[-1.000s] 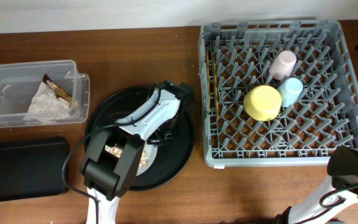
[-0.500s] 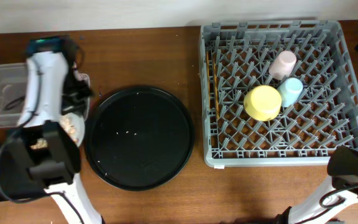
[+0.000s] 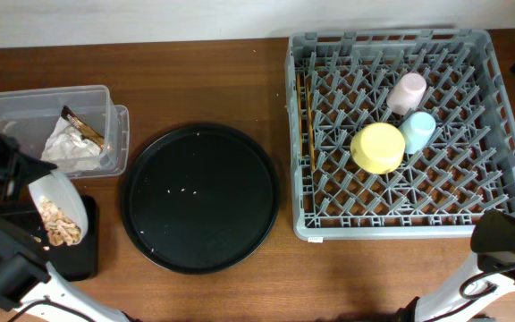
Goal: Sort waste into correct bins and load items into the dishwasher rack
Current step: 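Carry the plate over the small black tray and tip the scraps onto it, then set the empty plate back on the round black tray and release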
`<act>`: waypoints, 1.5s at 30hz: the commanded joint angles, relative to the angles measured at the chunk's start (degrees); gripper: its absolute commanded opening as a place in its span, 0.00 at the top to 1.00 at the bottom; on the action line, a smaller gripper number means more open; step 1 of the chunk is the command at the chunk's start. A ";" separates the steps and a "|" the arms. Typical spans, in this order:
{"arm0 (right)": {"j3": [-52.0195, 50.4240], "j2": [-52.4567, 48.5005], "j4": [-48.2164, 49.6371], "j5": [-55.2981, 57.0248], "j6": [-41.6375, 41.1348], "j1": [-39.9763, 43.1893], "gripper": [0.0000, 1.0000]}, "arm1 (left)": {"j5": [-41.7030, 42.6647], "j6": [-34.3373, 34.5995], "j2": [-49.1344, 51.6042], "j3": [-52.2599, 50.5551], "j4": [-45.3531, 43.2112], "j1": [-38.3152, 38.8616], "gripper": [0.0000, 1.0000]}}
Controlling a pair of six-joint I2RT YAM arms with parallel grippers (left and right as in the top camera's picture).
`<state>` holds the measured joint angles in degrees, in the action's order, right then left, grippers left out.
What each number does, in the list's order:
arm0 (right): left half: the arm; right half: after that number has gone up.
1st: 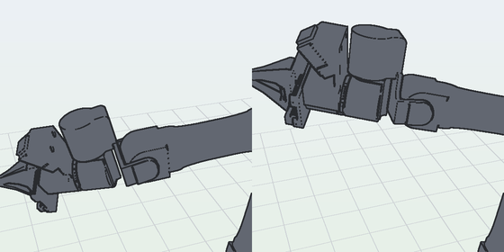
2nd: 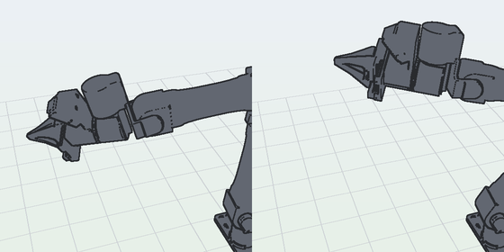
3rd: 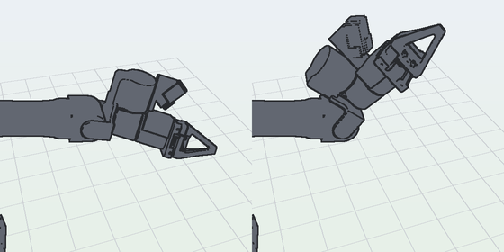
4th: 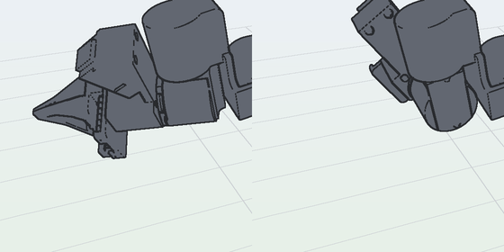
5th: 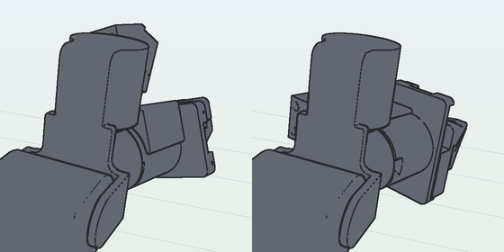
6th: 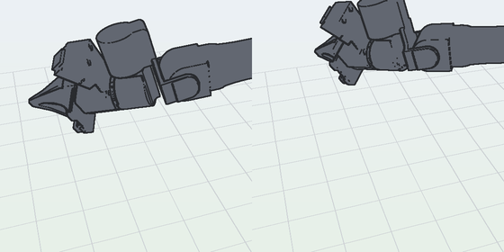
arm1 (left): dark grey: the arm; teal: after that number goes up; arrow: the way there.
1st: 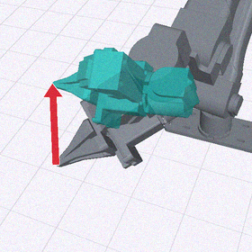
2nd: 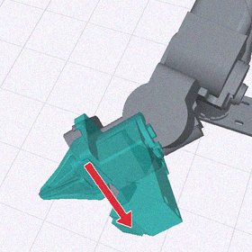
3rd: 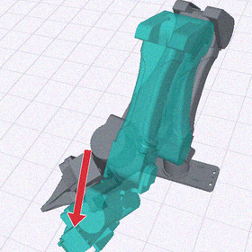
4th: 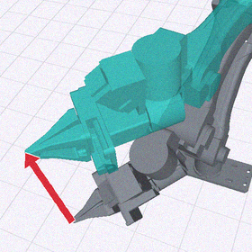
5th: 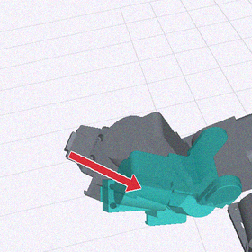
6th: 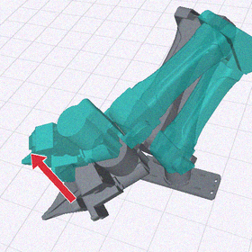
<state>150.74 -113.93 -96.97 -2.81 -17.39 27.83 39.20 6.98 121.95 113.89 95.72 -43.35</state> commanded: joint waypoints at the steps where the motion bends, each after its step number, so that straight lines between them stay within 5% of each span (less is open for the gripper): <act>1: 0.28 0.09 -0.33 0.31 -0.04 0.35 0.02 | 8.17 -6.62 -0.15 0.79 1.03 -6.10 1.00; 15: 0.28 0.09 -0.33 0.31 -0.07 0.35 0.02 | 22.99 -3.63 -0.13 -4.63 1.03 -23.58 1.00; 20: 0.28 0.09 -0.33 0.31 -0.04 0.35 0.02 | 27.50 -9.46 -0.13 -16.59 0.59 -24.44 1.00; 27: 0.28 0.11 -0.33 0.31 -0.07 0.35 0.02 | 27.78 -12.02 -2.86 -16.63 1.05 -25.14 1.00; 29: 0.28 0.09 -0.33 0.31 -0.04 0.35 0.02 | 24.92 -7.67 -7.37 -14.16 -1.92 -25.14 1.00; 34: 0.28 0.11 -0.33 0.31 -0.07 0.35 0.02 | 33.05 -14.64 -9.18 -12.79 0.20 -25.24 1.00; 38: 0.28 0.09 -0.33 0.31 -0.04 0.35 0.02 | 28.20 -14.14 -16.68 -12.79 1.05 -24.39 1.00; 41: 0.28 0.09 -0.33 0.31 -0.04 0.35 0.02 | 21.42 -10.01 -31.34 -12.79 1.01 -15.30 1.00; 43: 0.28 0.11 -0.33 0.31 -0.04 0.35 0.02 | 12.28 -5.99 -39.39 -12.79 -1.60 2.14 1.00; 45: 0.28 0.09 -0.35 0.31 -0.04 0.35 0.02 | -4.57 3.61 -41.42 -12.81 -7.54 28.13 1.00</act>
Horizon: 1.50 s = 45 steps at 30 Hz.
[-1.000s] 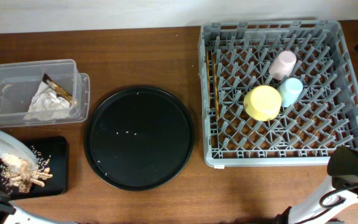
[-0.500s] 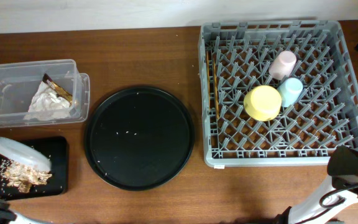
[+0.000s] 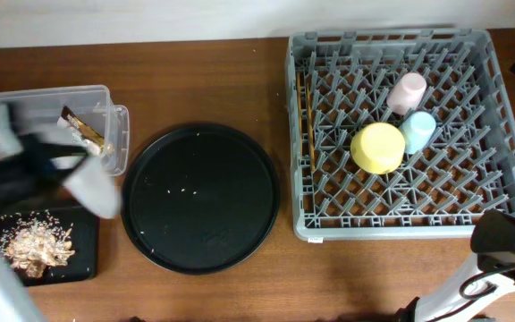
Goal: Sort waste into correct bins and load items into the dishwasher rack
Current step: 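Set the empty plate back on the round black tray and release, then reach the right gripper to the white plate and grasp its edge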
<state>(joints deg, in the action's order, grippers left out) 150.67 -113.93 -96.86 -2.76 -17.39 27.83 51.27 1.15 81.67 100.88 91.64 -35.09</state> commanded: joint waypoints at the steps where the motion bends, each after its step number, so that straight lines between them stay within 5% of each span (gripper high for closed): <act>1: 0.35 0.09 -0.46 0.26 -0.07 0.35 0.02 | -26.86 16.09 -0.13 0.20 -6.21 31.63 1.00; 4: 0.35 0.09 -0.46 0.26 -0.04 0.35 0.02 | -51.39 29.86 9.68 0.15 -10.23 59.21 1.00; 5: 0.35 0.09 -0.44 0.26 -0.07 0.35 0.02 | -56.43 32.00 13.70 0.13 -10.67 62.71 1.00; 10: 0.35 0.09 -0.44 0.26 -0.04 0.35 0.02 | -53.40 32.94 34.86 0.13 -15.02 68.17 0.99; 11: 0.35 0.09 -0.46 0.26 -0.07 0.35 0.02 | -52.30 32.92 37.64 0.13 -15.34 68.17 0.90; 12: 0.35 0.09 -0.44 0.26 -0.07 0.35 0.02 | -52.26 32.89 39.41 0.13 -15.52 68.17 0.56; 13: 0.35 0.09 -0.44 0.26 -0.04 0.35 0.02 | -52.28 32.68 39.71 0.13 -15.50 68.17 0.36; 15: 0.35 0.09 -0.44 0.26 -0.04 0.35 0.01 | -52.35 32.63 39.67 3.08 -12.46 66.99 0.24; 19: 0.35 0.09 -0.44 0.26 -0.04 0.35 0.02 | -52.57 31.52 39.60 26.01 5.03 55.28 0.25; 20: 0.35 0.09 -0.44 0.26 -0.04 0.35 0.02 | -51.52 28.26 38.84 31.93 5.11 49.37 0.01; 21: 0.35 0.09 -0.44 0.26 -0.07 0.35 0.02 | -51.52 28.00 37.16 35.34 5.09 41.64 0.01; 24: 0.35 0.09 -0.44 0.26 -0.04 0.35 0.02 | -51.47 22.25 35.63 35.06 5.09 20.09 0.01; 27: 0.35 0.09 -0.17 -0.44 -0.17 0.35 0.02 | -51.47 22.32 35.63 35.06 5.09 8.74 0.01; 30: 0.35 0.09 -0.48 -13.92 -0.33 0.31 0.02 | -51.47 22.32 35.63 35.06 5.09 1.95 0.01; 33: 0.35 0.11 -0.46 -48.22 2.62 -0.59 0.02 | -51.47 22.32 35.63 35.06 5.09 0.07 0.01; 34: 0.35 0.11 -0.46 -55.12 9.25 -6.62 0.02 | -51.47 22.32 35.63 35.06 5.09 0.04 0.01; 37: -1.60 -0.02 0.22 -24.24 8.13 -34.88 0.01 | -51.47 22.32 35.63 35.06 5.09 0.04 0.01; 40: -1.64 -1.36 7.13 -14.47 7.96 -55.84 0.01 | -51.47 22.32 35.63 35.06 5.09 0.04 0.01; 45: -1.64 -16.02 7.89 -5.57 1.36 -73.13 0.21 | -51.47 22.32 35.63 35.06 5.09 0.04 0.01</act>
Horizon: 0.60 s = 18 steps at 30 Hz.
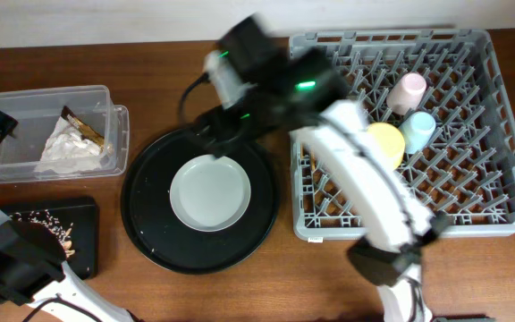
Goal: Sort waste into correct bins and load items into the dishwasher rack
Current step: 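Reach the right gripper to the white plate and grasp its edge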
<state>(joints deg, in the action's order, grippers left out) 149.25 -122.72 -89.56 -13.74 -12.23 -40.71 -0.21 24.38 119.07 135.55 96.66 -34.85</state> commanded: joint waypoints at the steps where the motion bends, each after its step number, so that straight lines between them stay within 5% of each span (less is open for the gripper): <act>1: -0.22 -12.83 1.64 7.98 -5.07 -7.80 0.21 | 0.00 -0.92 -1.77 0.39 0.07 -0.20 0.01; 9: -0.22 -25.68 8.15 11.21 -8.44 -17.84 0.25 | 0.00 -0.92 -1.77 0.39 0.07 -0.20 0.01; 16: 7.96 -24.06 -3.37 27.23 -13.79 -8.17 0.29 | 0.00 -0.92 -1.77 0.39 0.07 -0.20 0.01; 18: 8.17 -24.02 -4.76 18.60 -9.42 -0.35 0.06 | 0.00 -0.92 -1.77 0.39 0.07 -0.20 0.01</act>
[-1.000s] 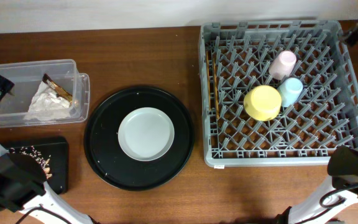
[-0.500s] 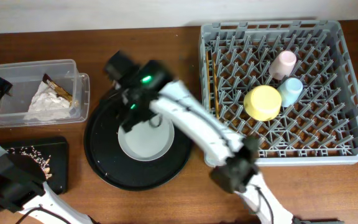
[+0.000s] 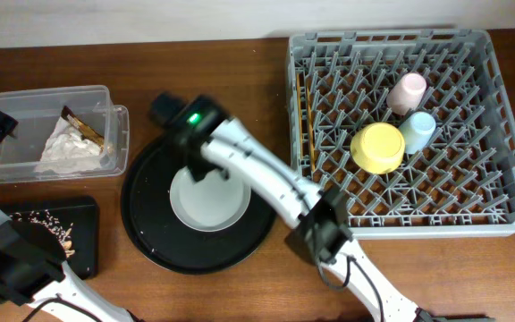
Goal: Sort waste into correct bins and load items into the dishwasher rack
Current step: 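Reach the right gripper to the white plate and grasp its edge, then carry the plate to the rack and stand it upright at the back-left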
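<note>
A pale round plate [image 3: 215, 204] lies on the black round tray [image 3: 150, 241] in the overhead view. My right arm reaches in from the lower right. My right gripper [image 3: 193, 166] sits over the plate's upper left rim, its fingers hidden under the wrist, so I cannot tell their state. My left gripper hangs at the left end of the clear bin [image 3: 16, 112], too dark to read. The bin holds crumpled paper [image 3: 65, 148] and a wrapper [image 3: 83, 128]. Food scraps [image 3: 47, 217] lie in the small black tray [image 3: 83, 224].
The grey dishwasher rack [image 3: 436, 231] fills the right side, holding a yellow bowl [image 3: 378, 148], a pink cup [image 3: 408, 92] and a blue cup [image 3: 418, 131]. The right arm's elbow lies across the gap between tray and rack.
My right arm has swung from over the tray's top edge and the rack's left side to the tray's upper left, its gripper now at the plate's rim. Plate and left arm have not moved.
My left gripper held the plate with food scraps over the small black tray. Then the scraps lay in that tray and the plate was beside the clear bin. Then the plate lay on the round tray, with my right arm over it, where it is still.
</note>
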`<act>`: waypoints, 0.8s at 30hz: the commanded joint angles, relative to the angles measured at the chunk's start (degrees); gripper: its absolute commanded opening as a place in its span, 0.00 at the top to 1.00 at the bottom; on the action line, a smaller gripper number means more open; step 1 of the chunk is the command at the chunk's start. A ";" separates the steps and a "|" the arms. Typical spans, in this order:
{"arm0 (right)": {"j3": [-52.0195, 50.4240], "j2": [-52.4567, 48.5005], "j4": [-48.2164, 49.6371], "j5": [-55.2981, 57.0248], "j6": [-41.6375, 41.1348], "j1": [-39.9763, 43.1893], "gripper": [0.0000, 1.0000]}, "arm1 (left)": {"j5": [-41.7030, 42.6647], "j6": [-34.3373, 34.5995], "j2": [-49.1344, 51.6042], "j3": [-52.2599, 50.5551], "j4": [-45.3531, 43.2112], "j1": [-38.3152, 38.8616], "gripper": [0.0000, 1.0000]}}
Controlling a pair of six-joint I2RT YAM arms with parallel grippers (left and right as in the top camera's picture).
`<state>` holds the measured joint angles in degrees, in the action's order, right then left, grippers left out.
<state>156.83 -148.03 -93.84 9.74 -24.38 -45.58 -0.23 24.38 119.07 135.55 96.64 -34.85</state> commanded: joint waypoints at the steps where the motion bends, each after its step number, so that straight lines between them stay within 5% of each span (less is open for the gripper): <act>1: -1.46 1.29 -0.52 -9.86 2.73 7.39 0.01 | 0.02 -0.92 -1.77 0.39 0.09 -0.20 0.01; 3: -7.02 1.29 0.22 -12.63 2.71 9.62 0.01 | 0.02 -0.92 -1.77 0.39 0.09 -0.20 0.01; 5: -14.45 1.29 3.65 -14.53 2.95 9.16 0.25 | 0.02 -0.92 -1.77 0.39 0.09 -0.20 0.01; 16: -24.70 1.64 10.73 -20.55 3.32 6.27 0.30 | 0.02 -0.92 -1.77 0.39 0.09 -0.20 0.01; 17: -24.22 1.86 10.75 -20.52 3.34 6.34 0.39 | 0.02 -0.92 -1.77 0.39 0.09 -0.20 0.01; 18: -23.93 1.86 10.75 -20.52 3.30 6.38 0.69 | 0.02 -0.92 -1.77 0.39 0.09 -0.20 0.01; 20: -23.41 1.86 10.40 -20.55 3.10 6.54 0.96 | 0.02 -0.92 -1.77 0.39 0.09 -0.20 0.01; 24: -7.45 3.04 -0.44 -20.48 2.91 12.24 0.96 | 0.02 -0.92 -1.77 0.39 0.09 -0.20 0.01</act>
<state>139.22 -147.26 -89.71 -11.55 -20.99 -37.32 -0.23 24.38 119.07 135.55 96.66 -34.85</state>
